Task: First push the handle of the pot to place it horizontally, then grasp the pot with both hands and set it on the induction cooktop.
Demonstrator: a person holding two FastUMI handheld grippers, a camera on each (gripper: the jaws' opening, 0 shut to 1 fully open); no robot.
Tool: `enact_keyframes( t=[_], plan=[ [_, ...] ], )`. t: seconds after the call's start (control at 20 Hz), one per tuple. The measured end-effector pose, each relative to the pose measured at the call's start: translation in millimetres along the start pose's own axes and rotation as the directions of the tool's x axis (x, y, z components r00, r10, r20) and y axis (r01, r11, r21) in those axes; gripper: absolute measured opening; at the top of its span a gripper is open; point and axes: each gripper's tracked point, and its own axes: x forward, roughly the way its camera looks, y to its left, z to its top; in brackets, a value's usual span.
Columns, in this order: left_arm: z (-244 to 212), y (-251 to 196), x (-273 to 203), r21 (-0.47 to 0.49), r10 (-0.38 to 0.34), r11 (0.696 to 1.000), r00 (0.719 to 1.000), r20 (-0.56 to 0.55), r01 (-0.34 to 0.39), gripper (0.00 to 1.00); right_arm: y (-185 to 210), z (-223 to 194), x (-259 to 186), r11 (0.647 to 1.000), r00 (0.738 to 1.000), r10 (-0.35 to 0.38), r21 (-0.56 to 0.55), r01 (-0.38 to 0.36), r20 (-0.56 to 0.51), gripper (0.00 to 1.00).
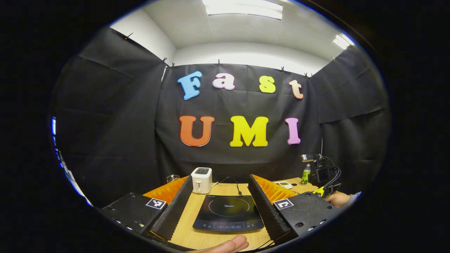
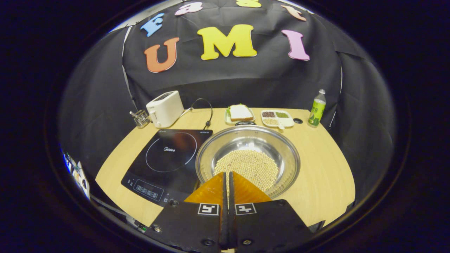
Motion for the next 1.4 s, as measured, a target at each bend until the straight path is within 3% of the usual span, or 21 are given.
enact_keyframes(
  t=[0.2,0.55,0.7,0.9,1.3,1.4],
  plan=[
    [5.1,5.2,3.0,0.025,0.019,0.999,1.000,0.019,-0.020,0.95,4.7,-35.0,20.0,1.000,0.995,-0.007,0.004,0.007,-0.103,0.04],
    [-1.0,-8.0,8.6,0.043,0.005,0.999,1.000,0.010,-0.006,0.95,12.5,-78.9,27.4,0.997,0.975,0.062,0.049,-0.053,-0.215,0.00],
    [0.2,-12.5,8.1,0.045,0.000,0.999,1.000,0.011,-0.001,0.95,2.7,-81.3,27.9,0.997,0.973,0.062,0.055,-0.051,-0.221,0.04],
    [1.4,-16.2,6.8,0.047,0.003,0.999,1.000,0.012,-0.003,0.95,-7.1,-85.8,26.4,0.996,0.973,0.073,0.073,-0.059,-0.218,0.01],
    [8.0,-17.4,6.1,0.038,0.011,0.999,0.999,0.032,-0.013,0.95,-40.2,-94.1,26.9,0.998,0.982,0.012,0.062,-0.001,-0.187,0.04],
    [4.0,-12.9,9.5,0.044,0.037,0.998,0.999,0.015,-0.038,0.95,-48.6,-93.5,27.2,0.998,0.985,0.003,0.063,0.008,-0.172,0.00]
  ],
)
